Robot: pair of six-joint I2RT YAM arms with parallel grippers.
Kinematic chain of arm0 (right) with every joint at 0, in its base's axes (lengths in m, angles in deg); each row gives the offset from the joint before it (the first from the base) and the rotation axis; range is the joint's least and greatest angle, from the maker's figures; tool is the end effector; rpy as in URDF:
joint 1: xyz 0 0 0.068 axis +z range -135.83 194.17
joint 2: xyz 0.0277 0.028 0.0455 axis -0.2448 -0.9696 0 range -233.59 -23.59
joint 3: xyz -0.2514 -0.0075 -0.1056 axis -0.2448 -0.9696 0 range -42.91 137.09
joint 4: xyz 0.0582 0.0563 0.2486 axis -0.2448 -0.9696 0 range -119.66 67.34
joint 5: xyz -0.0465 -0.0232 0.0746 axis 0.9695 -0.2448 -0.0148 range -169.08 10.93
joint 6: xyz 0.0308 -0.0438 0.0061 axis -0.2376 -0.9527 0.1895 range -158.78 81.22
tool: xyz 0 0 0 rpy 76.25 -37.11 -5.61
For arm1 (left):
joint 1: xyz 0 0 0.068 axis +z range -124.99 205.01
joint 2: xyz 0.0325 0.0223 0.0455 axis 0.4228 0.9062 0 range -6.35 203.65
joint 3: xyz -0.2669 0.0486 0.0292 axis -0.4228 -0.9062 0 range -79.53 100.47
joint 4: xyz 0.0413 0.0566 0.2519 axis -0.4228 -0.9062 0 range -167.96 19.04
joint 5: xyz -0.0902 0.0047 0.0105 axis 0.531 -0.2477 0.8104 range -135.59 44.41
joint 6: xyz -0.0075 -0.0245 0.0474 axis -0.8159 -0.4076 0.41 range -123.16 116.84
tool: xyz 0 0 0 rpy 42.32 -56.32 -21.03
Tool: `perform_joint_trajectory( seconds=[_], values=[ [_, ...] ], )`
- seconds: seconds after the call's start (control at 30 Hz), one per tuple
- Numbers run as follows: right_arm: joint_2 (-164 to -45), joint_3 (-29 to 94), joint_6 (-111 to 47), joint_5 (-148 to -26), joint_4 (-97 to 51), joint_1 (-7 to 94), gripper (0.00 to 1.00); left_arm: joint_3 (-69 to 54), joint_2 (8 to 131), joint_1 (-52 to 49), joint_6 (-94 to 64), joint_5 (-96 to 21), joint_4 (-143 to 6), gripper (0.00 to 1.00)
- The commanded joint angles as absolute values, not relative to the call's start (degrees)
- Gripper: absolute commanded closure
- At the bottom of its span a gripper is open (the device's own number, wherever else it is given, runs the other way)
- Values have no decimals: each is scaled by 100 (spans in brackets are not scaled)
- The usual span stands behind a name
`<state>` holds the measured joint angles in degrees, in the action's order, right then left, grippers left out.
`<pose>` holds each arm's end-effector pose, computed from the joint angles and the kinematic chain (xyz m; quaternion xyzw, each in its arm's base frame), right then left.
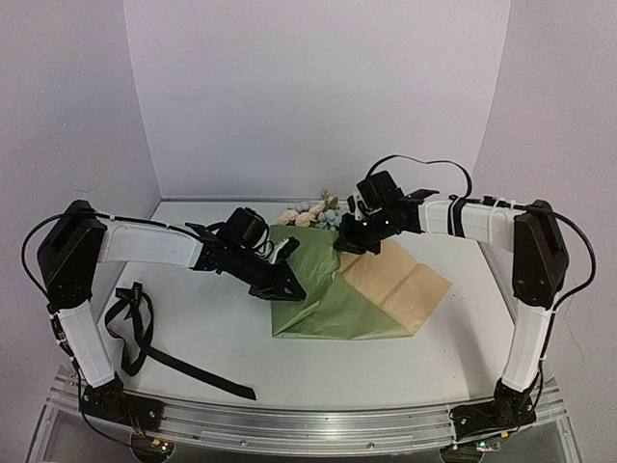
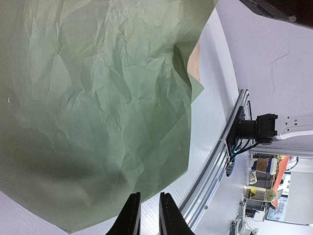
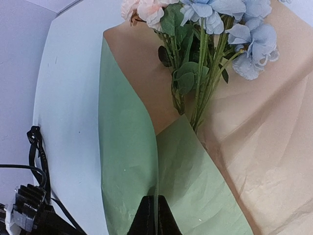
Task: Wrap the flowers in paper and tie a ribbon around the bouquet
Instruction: Pass from the left arm to the right, then press the fold line on the 2/3-folded wrapping paper.
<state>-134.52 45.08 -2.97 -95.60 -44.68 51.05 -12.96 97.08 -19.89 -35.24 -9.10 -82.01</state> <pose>0.3457 0.2721 0.2434 -0.0636 0.9136 0.3315 0.2266 0.2558 -0.2847 0.1952 0.2106 0.8683 -0.4410 0.0850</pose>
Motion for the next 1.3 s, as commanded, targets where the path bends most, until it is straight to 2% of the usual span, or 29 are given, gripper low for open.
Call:
perform_joint_trajectory(
  seconds=[0.0, 0.47, 1.27],
  values=[
    [-13507, 4644, -560, -9256, -4690, 5045, 100, -1225, 10054, -1965, -3628, -692, -7776, 85],
    [-13363, 4381, -688, -9179, -4681, 4796, 100, -1151, 10762, -1971, -3751, -526, -7608, 87],
    [-13270, 3767, -766, -8574, -4674, 4703, 100, -1242, 11086, -2122, -3719, -493, -7666, 85]
  ],
)
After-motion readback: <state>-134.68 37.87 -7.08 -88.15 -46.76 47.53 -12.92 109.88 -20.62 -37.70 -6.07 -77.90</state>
